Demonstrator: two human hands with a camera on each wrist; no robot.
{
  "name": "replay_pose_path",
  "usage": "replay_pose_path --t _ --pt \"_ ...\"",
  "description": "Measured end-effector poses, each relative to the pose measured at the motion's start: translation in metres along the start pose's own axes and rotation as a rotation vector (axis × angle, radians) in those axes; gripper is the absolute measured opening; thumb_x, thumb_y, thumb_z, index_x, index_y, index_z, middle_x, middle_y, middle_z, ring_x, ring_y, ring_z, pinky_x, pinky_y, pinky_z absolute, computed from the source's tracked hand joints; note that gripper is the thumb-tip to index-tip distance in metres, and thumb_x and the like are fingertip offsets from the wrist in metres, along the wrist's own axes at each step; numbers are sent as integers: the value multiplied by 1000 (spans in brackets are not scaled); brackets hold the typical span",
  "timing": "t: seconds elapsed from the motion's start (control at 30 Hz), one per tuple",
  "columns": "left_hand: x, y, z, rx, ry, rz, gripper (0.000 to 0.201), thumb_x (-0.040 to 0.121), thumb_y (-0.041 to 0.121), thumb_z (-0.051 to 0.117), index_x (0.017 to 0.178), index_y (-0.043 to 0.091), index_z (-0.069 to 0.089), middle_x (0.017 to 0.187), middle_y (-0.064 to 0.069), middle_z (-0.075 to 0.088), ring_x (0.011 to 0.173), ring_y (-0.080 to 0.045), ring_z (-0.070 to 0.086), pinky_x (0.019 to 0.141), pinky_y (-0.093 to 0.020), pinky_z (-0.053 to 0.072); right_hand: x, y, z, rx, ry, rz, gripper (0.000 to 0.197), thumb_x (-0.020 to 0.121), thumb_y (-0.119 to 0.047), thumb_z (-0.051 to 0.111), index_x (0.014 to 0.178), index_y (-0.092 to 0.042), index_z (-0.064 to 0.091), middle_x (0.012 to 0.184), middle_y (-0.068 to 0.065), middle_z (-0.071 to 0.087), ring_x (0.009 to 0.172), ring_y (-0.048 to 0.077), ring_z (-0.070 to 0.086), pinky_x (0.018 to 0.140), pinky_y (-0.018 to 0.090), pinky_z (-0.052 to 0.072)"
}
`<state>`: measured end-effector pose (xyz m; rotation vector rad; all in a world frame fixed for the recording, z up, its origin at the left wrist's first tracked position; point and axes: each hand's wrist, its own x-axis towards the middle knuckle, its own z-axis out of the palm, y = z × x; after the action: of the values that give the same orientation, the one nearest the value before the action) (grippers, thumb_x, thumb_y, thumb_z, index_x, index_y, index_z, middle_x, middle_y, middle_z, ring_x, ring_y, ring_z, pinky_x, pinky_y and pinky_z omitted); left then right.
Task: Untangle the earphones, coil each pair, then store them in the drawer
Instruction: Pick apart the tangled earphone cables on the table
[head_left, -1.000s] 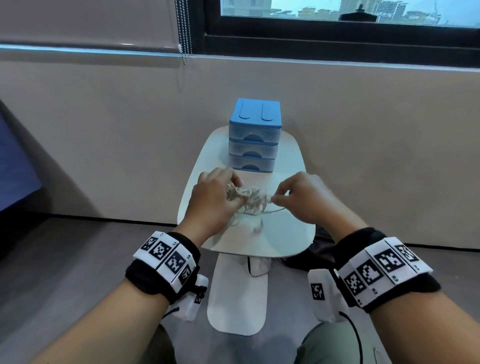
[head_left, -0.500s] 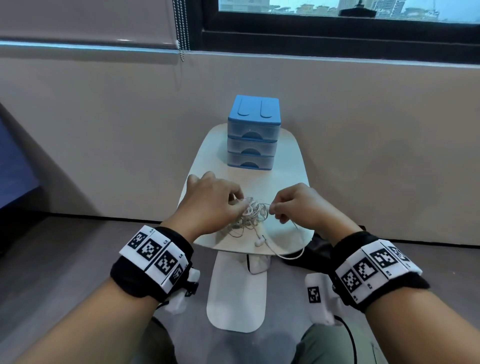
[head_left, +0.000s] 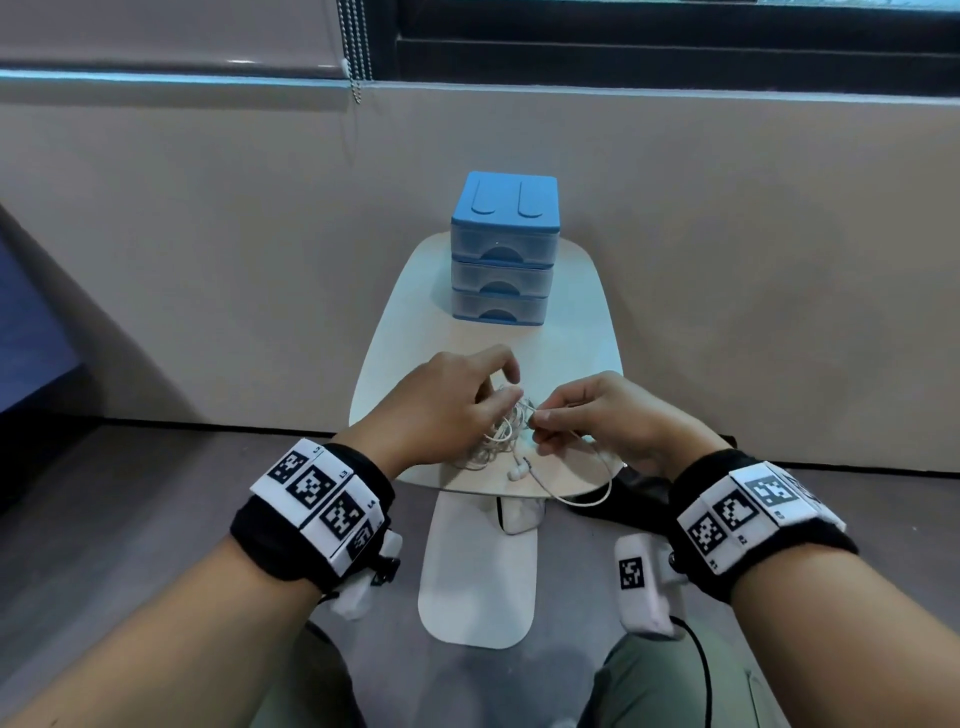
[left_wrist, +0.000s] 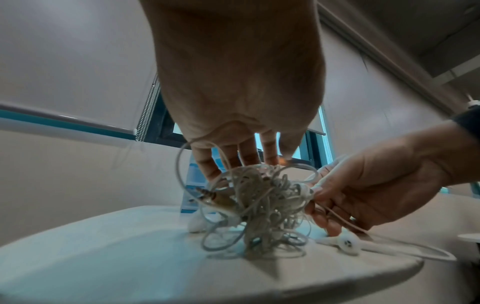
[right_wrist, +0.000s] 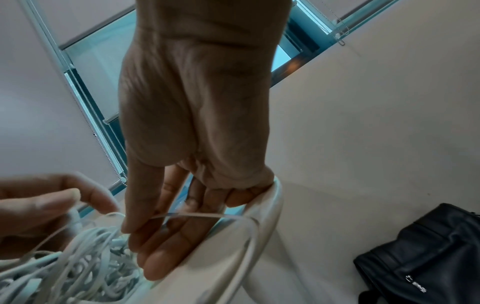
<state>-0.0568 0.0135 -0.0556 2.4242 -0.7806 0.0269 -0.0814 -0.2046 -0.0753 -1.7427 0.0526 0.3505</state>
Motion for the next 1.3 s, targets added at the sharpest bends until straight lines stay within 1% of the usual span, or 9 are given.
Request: replay_pose_path --t 0.17,0.43,0.57,0.73,0.87,0.97,1.07,1.2,1.3 --pt "14 9 5 210 -49 16 14 97 26 58 96 28 71 69 16 51 75 -18 57 62 -31 41 4 1 -2 23 -30 24 20 90 -8 75 97 10 73 83 18 74 74 21 72 79 32 59" --pt "27 10 0 118 -168 -2 11 83 17 73 79 27 72 75 10 64 74 -13 63 67 -32 54 4 0 0 20 7 36 23 89 -11 76 99 9 73 81 21 70 64 15 67 62 21 54" --pt "31 8 -1 63 -167 -6 11 85 18 78 80 25 71 77 6 65 73 -13 60 66 -28 49 4 -1 0 149 48 22 16 91 -15 75 82 -3 69 75 12 66 69 23 65 74 32 55" --pt "29 10 3 41 -99 25 4 85 20 81 88 22 80 85 12 59 81 -4 58 71 -24 49 4 2 2 167 83 -60 15 94 -18 72 82 -10 66 64 -2 58 57 7 49 56 14 44" --pt "30 9 3 -28 -59 -10 4 87 18 79 84 21 78 86 11 65 74 2 61 69 -21 48 0 4 4 139 63 -75 9 91 -9 73 85 -7 67 59 -7 57 54 3 44 51 12 39" --pt "30 9 6 -80 25 -57 7 89 17 75 84 21 75 86 9 70 70 2 61 64 -15 43 2 6 6 107 61 -45 12 87 -6 77 81 -8 67 63 -3 56 58 6 44 53 15 37" --pt "28 7 8 -106 117 -96 8 92 19 73 85 22 73 88 8 70 70 1 59 66 -19 45 3 8 6 103 63 -49 15 86 -8 79 82 -15 66 71 -2 56 63 8 46 59 20 36" --pt "24 5 10 -111 48 -84 11 87 21 78 79 26 74 82 9 73 65 4 61 64 -19 45 2 10 5 150 81 -127 12 89 -17 77 101 -16 73 81 -1 59 67 7 48 66 21 40" --pt "22 7 11 -115 44 -71 14 85 20 79 76 28 74 77 10 73 68 2 63 64 -17 45 0 10 9 128 82 -160 8 92 -24 74 93 -17 72 80 -1 57 67 6 47 69 23 38"
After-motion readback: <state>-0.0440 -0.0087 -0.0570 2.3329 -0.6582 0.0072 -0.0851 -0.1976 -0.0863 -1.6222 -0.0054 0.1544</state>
